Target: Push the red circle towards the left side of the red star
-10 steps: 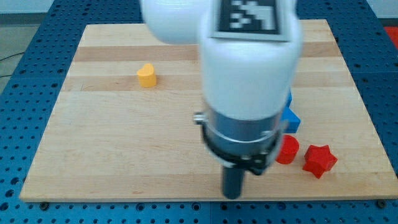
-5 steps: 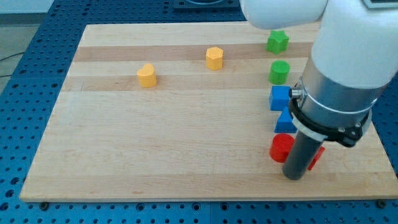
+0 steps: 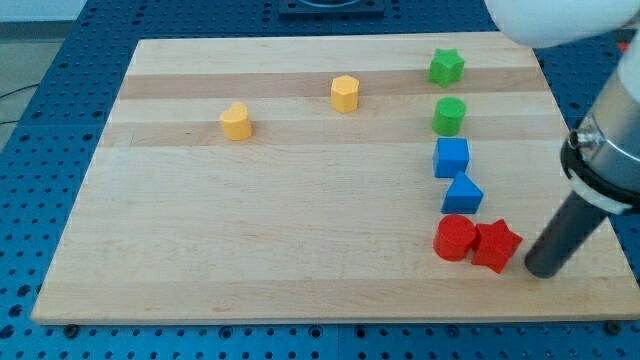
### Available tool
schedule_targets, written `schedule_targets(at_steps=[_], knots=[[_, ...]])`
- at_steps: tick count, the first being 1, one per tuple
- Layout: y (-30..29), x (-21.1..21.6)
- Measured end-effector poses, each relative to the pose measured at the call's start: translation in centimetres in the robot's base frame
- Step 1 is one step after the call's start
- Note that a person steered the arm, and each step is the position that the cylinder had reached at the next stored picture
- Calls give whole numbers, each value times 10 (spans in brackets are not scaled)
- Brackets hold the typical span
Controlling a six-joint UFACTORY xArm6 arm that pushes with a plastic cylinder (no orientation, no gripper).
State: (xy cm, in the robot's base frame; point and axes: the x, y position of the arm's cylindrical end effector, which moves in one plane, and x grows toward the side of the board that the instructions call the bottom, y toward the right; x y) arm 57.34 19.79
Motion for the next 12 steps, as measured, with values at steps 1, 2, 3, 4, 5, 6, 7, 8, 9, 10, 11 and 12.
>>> schedule_targets(at_steps=[1, 2, 3, 4, 5, 6, 7, 8, 9, 10, 11, 12], knots=[[-83, -32], [-161, -52], [-187, -54], [-177, -54], [-151, -36], [-139, -33], [-105, -33], [-100, -36], [-149, -29], [-177, 4], [-206, -35], [-226, -48]])
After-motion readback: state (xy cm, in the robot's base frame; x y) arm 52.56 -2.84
